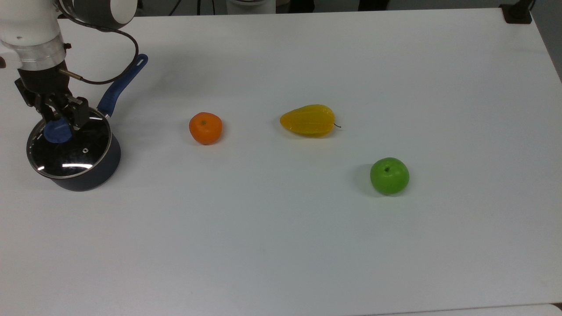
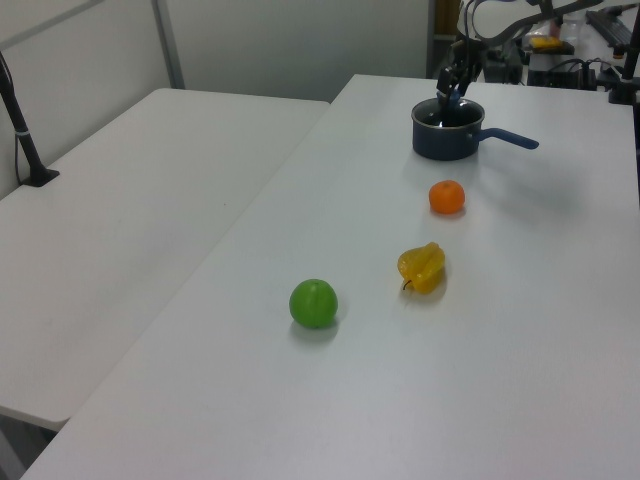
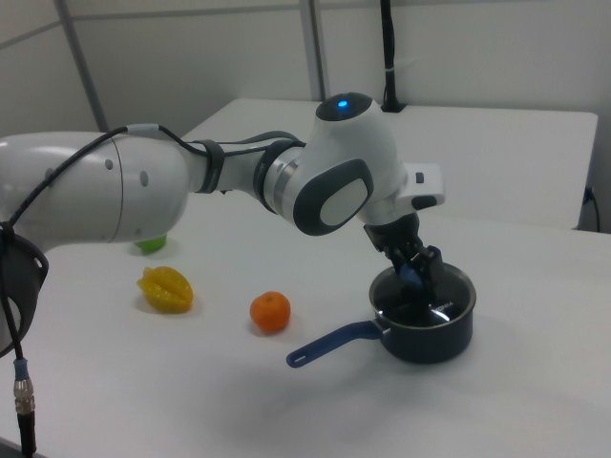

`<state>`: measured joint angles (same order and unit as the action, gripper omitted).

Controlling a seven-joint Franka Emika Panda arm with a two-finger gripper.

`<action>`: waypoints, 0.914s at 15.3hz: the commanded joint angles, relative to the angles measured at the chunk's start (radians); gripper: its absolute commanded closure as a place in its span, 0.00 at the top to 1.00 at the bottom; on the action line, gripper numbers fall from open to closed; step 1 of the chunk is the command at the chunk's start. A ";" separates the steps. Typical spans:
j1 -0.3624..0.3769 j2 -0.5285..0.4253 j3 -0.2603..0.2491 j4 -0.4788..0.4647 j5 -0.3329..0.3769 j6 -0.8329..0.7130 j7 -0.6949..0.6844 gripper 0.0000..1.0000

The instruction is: Close lid

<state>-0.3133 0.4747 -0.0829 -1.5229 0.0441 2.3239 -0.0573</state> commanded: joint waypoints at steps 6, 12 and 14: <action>0.006 -0.004 0.000 -0.010 0.030 0.022 -0.042 1.00; 0.115 -0.094 -0.001 -0.032 0.011 -0.020 0.005 1.00; 0.183 -0.142 0.000 -0.036 -0.051 -0.093 0.074 1.00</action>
<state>-0.2283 0.4322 -0.0739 -1.5182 0.0490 2.3202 -0.0615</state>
